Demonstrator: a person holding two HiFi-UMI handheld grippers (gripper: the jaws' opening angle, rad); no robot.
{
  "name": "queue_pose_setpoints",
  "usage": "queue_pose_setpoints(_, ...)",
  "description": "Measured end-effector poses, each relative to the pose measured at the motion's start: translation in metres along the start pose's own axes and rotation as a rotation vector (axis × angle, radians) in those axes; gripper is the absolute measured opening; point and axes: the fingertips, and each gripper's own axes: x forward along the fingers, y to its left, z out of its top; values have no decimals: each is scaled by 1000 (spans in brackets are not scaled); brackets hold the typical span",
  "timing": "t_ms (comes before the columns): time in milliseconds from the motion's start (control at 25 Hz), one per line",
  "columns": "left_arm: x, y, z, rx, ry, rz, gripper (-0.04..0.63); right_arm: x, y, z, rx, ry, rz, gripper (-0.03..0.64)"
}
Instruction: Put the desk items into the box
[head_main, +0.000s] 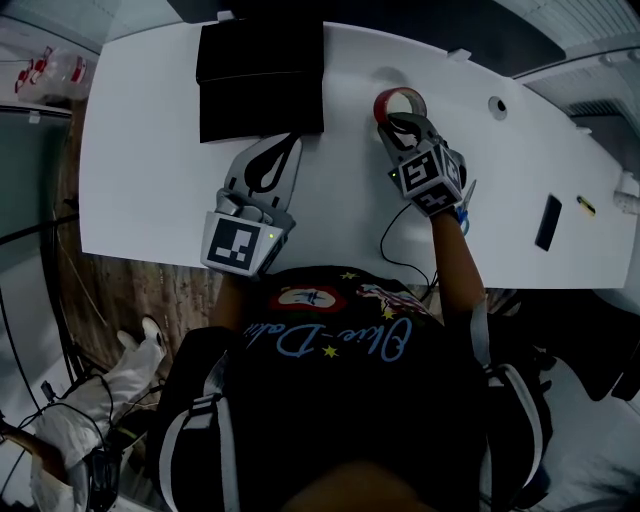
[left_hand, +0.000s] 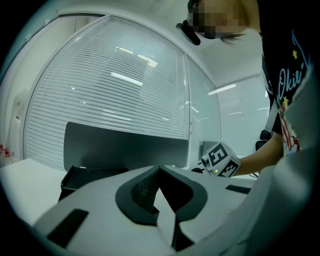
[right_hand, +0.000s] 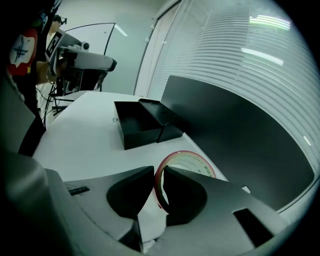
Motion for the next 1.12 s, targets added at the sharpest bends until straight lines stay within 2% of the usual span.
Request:
queue_pose_setpoints(200, -1, -2, 2, 28, 27, 19, -5, -23, -6, 16, 41, -85, -35, 58)
queue_pose_setpoints(480, -6, -10, 11, 48, 16, 30, -5, -58, -6, 31, 93, -176, -80, 58)
queue_pose_setpoints(960, -9, -33, 15, 70, 7, 23, -5, -103, 4, 35, 117, -251, -116, 58)
queue_pose_setpoints(1040, -9, -37, 13, 64, 15, 29, -5, -110, 3, 33, 117, -256, -125, 58)
queue_pose_setpoints(1120, -10, -42, 17, 44, -12, 20, -5, -116, 3, 31, 118, -261, -132, 60)
